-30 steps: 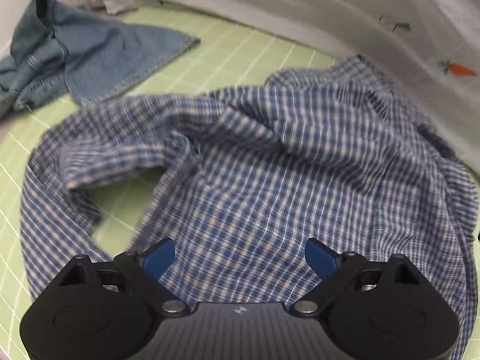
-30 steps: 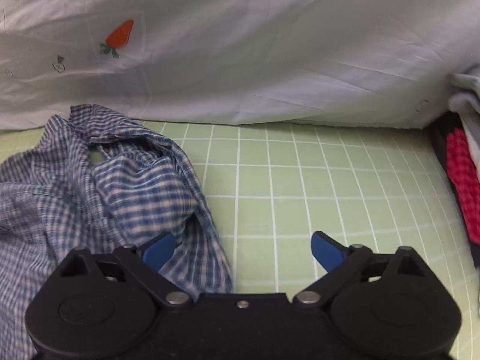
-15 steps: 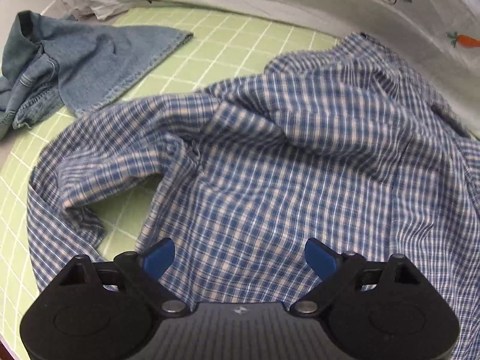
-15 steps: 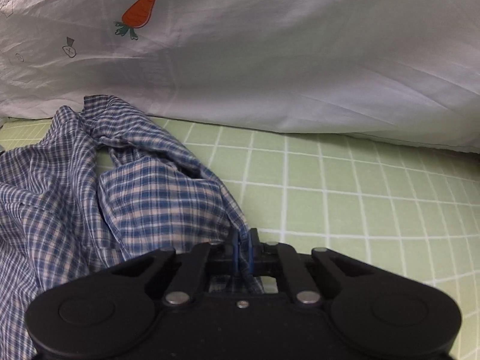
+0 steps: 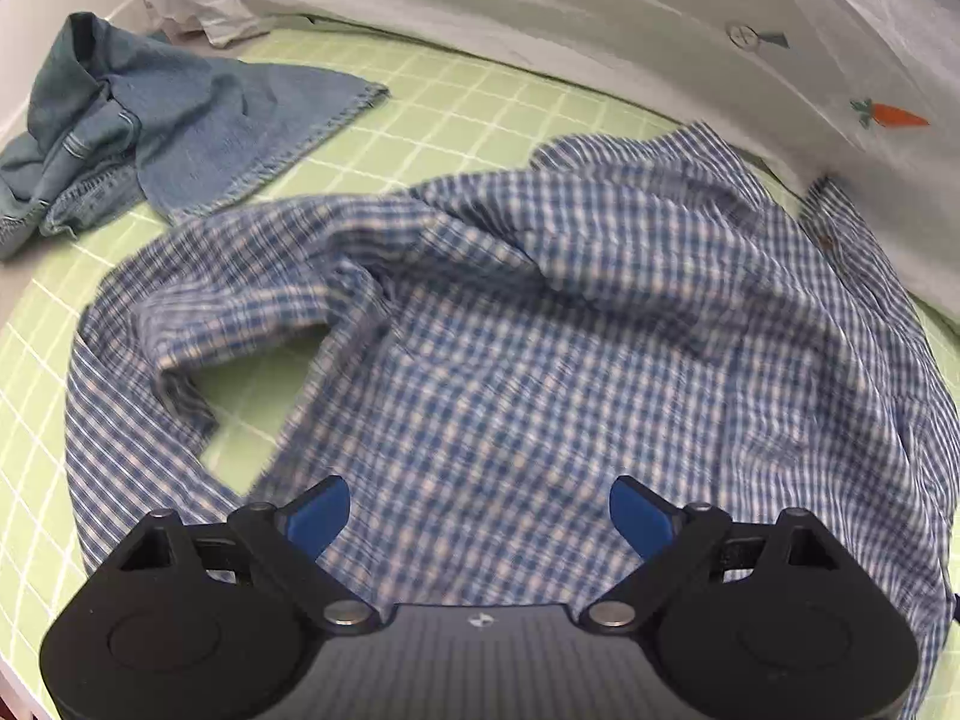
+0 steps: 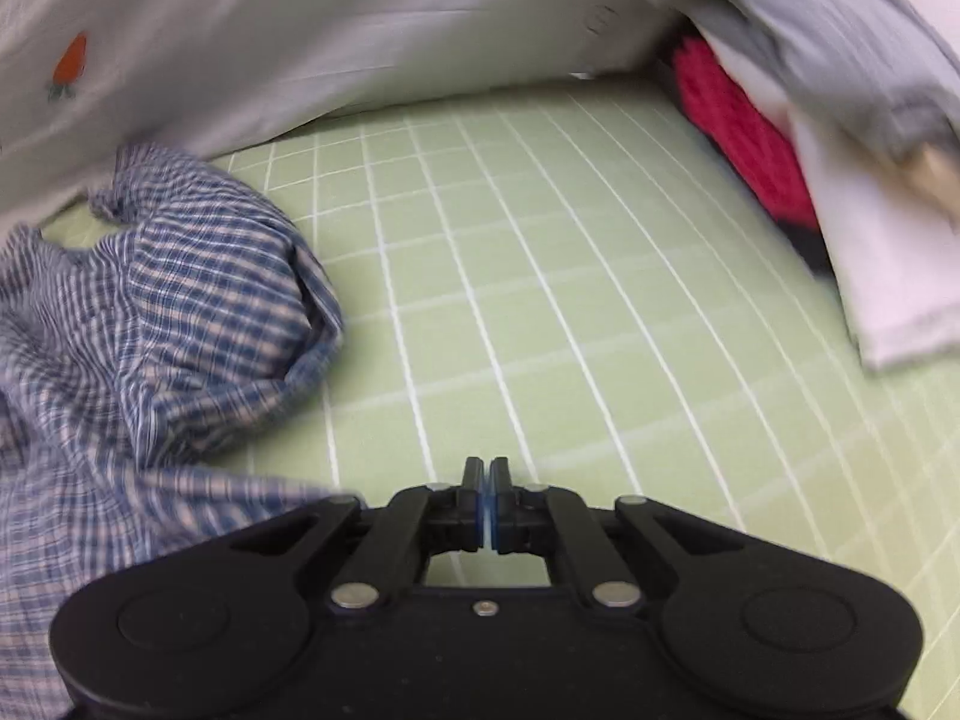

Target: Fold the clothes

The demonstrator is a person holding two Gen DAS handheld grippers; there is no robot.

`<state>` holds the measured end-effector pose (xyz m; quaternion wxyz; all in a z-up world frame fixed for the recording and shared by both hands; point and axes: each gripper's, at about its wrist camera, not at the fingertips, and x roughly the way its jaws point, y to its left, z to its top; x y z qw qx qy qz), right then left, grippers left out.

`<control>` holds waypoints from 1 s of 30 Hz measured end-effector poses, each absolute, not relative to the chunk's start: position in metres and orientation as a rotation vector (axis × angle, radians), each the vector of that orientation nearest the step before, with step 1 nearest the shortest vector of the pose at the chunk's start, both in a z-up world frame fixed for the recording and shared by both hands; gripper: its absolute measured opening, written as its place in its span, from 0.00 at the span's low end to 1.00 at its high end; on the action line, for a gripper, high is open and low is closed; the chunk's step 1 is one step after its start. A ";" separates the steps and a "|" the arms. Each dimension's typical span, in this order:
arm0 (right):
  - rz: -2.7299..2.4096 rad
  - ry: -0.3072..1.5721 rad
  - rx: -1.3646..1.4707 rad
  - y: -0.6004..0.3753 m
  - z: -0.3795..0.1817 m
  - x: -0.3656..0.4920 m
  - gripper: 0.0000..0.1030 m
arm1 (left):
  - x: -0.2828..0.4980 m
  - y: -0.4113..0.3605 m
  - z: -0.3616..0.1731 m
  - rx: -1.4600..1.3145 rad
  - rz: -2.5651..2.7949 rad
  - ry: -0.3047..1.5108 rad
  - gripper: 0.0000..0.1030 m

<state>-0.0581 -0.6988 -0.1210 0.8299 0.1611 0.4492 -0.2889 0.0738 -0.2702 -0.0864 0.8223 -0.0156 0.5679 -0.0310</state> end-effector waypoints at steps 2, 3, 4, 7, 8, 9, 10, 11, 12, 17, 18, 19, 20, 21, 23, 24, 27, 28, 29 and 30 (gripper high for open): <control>-0.605 0.935 0.359 -0.700 -0.120 -0.064 0.19 | 0.071 -0.278 -0.088 -0.026 -0.085 1.219 0.91; -0.593 0.922 0.355 -0.700 -0.117 -0.060 0.38 | 0.070 -0.282 -0.088 -0.017 -0.095 1.217 0.91; -0.582 0.904 0.348 -0.700 -0.115 -0.054 0.49 | 0.069 -0.286 -0.087 -0.009 -0.106 1.216 0.91; -0.536 0.844 0.317 -0.700 -0.107 -0.022 0.82 | 0.066 -0.297 -0.086 0.020 -0.133 1.207 0.91; -0.514 0.826 0.306 -0.700 -0.105 -0.009 0.85 | 0.067 -0.300 -0.086 0.030 -0.139 1.204 0.91; -0.493 0.809 0.294 -0.700 -0.103 0.003 0.87 | 0.067 -0.302 -0.086 0.041 -0.143 1.203 0.91; -0.470 0.803 0.281 -0.699 -0.102 0.018 0.88 | 0.067 -0.304 -0.087 0.049 -0.143 1.204 0.92; -0.445 0.798 0.264 -0.698 -0.101 0.034 0.89 | 0.068 -0.305 -0.088 0.056 -0.140 1.208 0.92; -0.418 0.792 0.245 -0.697 -0.101 0.050 0.89 | 0.069 -0.307 -0.090 0.062 -0.136 1.214 0.92; -0.306 0.791 0.175 -0.687 -0.105 0.121 0.89 | 0.075 -0.312 -0.101 0.088 -0.114 1.252 0.92; -0.278 0.797 0.169 -0.686 -0.107 0.134 0.89 | 0.075 -0.314 -0.103 0.095 -0.113 1.258 0.92; -0.250 0.802 0.162 -0.684 -0.110 0.148 0.89 | 0.076 -0.315 -0.105 0.103 -0.113 1.264 0.92; -0.229 0.815 0.154 -0.682 -0.114 0.158 0.88 | 0.076 -0.316 -0.106 0.110 -0.114 1.269 0.92; -0.213 0.829 0.148 -0.680 -0.118 0.168 0.85 | 0.077 -0.317 -0.107 0.117 -0.115 1.270 0.92; -0.173 0.858 0.172 -0.682 -0.126 0.177 0.69 | 0.077 -0.320 -0.107 0.131 -0.123 1.269 0.92; -0.159 0.870 0.194 -0.684 -0.128 0.179 0.50 | 0.077 -0.322 -0.106 0.137 -0.128 1.267 0.92; -0.169 0.859 0.213 -0.690 -0.129 0.169 0.19 | 0.077 -0.325 -0.106 0.155 -0.137 1.263 0.92; -0.176 0.851 0.219 -0.693 -0.128 0.164 0.12 | 0.077 -0.325 -0.106 0.160 -0.140 1.262 0.92; -0.207 0.841 0.237 -0.700 -0.126 0.154 0.10 | 0.077 -0.326 -0.106 0.164 -0.143 1.261 0.92; -0.239 0.831 0.255 -0.707 -0.125 0.144 0.10 | 0.076 -0.327 -0.105 0.164 -0.147 1.259 0.92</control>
